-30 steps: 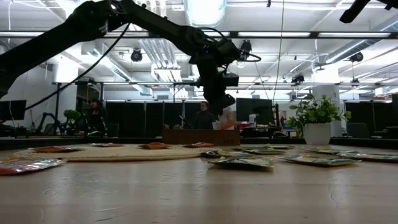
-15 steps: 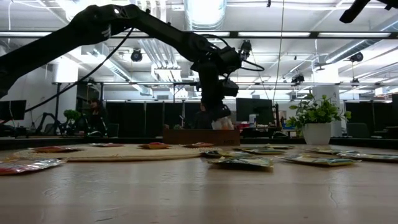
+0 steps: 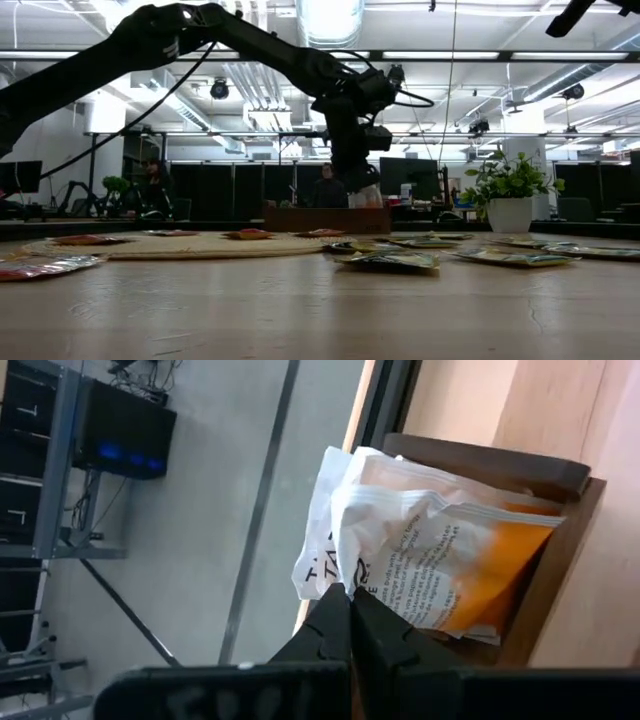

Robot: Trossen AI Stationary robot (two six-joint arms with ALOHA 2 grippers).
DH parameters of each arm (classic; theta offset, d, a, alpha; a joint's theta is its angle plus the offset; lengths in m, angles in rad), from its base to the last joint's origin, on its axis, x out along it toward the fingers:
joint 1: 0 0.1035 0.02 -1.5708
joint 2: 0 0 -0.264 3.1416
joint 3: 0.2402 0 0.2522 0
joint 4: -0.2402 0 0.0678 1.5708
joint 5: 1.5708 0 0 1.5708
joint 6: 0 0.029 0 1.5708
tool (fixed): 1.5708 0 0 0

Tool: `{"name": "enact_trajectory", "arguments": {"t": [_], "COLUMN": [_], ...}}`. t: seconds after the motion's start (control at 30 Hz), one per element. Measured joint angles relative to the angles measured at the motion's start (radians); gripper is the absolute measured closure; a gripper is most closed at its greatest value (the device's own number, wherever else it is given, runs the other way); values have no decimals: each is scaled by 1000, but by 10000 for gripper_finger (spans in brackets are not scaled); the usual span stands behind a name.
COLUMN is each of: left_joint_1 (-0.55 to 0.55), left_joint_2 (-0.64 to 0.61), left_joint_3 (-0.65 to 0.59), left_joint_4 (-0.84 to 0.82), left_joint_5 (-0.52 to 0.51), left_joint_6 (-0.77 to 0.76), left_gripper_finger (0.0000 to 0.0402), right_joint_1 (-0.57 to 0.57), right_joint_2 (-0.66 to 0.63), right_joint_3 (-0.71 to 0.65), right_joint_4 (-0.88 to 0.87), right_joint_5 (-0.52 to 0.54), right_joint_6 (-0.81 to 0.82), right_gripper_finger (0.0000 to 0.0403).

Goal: Pick & Place Tea
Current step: Put the white tea bag into the right section of the wooden organizer, then put the yellow tea bag into the middle section of the wooden organizer

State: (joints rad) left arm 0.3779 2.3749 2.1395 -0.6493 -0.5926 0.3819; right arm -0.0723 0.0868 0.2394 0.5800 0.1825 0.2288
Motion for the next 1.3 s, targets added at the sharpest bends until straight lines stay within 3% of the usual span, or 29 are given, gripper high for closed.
{"name": "enact_trajectory", "arguments": {"t": [0.63,0.83,1.03,1.2,1.3], "left_joint_1": [18,19,19,16,11], "left_joint_2": [2,2,2,-8,-27], "left_joint_3": [-1,-1,-1,0,1], "left_joint_4": [4,6,8,8,13], "left_joint_5": [1,34,2,-77,-58], "left_joint_6": [-76,-93,-96,-93,-93], "left_gripper_finger": [399,346,281,264,264], "right_joint_1": [0,0,0,0,0], "right_joint_2": [0,0,0,0,0], "right_joint_3": [0,0,0,0,0], "right_joint_4": [1,1,1,1,1], "right_joint_5": [-3,-6,-8,-32,-61], "right_joint_6": [49,49,60,60,60], "right_gripper_finger": [394,394,394,394,394]}}
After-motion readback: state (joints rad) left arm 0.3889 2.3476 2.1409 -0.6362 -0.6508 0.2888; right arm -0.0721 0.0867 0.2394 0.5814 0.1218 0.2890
